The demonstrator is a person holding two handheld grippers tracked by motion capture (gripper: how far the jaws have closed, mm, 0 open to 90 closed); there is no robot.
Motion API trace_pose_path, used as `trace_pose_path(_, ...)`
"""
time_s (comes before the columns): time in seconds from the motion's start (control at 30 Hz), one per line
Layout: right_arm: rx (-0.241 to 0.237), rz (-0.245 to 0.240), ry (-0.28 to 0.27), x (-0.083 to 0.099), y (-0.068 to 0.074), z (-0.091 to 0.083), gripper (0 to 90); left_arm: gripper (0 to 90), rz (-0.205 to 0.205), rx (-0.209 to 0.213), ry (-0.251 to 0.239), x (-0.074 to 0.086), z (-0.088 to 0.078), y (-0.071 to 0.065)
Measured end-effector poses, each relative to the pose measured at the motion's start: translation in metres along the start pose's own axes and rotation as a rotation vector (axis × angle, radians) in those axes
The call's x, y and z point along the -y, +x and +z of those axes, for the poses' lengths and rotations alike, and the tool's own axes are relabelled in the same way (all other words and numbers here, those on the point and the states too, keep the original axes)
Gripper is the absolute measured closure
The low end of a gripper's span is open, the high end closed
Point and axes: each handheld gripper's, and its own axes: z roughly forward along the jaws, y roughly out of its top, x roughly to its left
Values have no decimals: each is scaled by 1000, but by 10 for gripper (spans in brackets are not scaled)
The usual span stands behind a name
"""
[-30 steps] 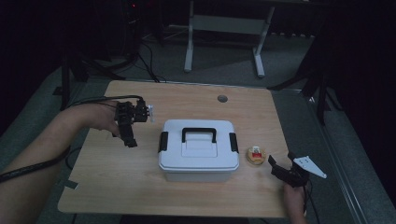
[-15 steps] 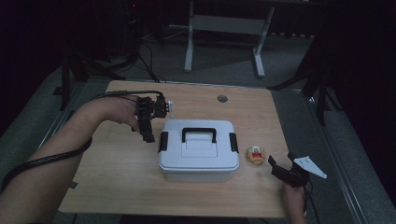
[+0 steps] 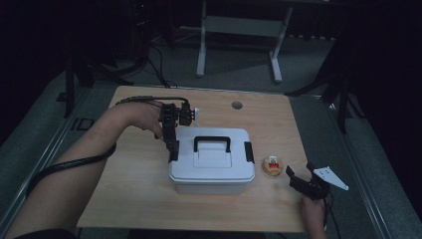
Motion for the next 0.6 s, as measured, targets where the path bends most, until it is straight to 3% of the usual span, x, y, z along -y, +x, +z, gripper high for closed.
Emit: trace_pose_path(0.6,-6,-1,0,0,0,0,127,133,63,9,-1,-35,10,-6)
